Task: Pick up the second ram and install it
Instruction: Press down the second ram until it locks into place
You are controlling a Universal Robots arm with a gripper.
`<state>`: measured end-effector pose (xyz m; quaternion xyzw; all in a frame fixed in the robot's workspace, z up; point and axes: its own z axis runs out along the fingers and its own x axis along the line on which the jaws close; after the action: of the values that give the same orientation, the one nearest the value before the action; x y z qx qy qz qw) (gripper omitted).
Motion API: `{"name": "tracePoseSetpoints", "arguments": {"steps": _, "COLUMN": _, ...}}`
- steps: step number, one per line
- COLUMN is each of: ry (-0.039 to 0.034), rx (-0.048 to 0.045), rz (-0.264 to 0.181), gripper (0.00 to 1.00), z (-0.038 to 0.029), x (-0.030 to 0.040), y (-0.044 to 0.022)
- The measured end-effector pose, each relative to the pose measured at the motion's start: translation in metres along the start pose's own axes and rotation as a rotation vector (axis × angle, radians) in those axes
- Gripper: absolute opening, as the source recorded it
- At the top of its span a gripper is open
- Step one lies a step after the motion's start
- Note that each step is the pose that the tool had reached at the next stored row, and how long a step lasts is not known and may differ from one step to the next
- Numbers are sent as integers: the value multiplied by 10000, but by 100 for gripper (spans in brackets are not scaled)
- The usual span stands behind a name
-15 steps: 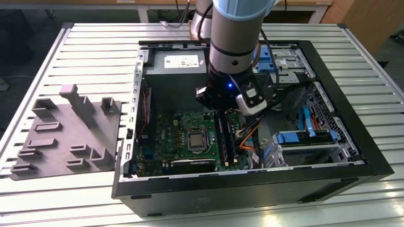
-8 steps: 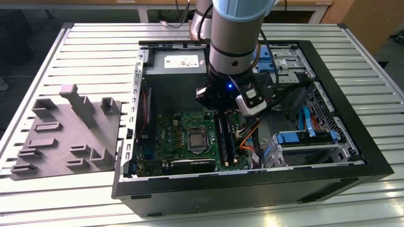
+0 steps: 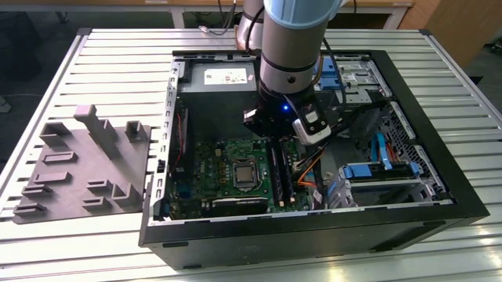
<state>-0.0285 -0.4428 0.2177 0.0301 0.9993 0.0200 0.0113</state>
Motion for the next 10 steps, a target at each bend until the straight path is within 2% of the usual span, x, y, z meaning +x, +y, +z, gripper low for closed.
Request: {"name": "tracePoseSetpoints", "arguments": {"steps": 10, "ry": 0, "rx": -1, "rz": -1, "gripper": 11, "z": 34, "x": 0, "y": -2}}
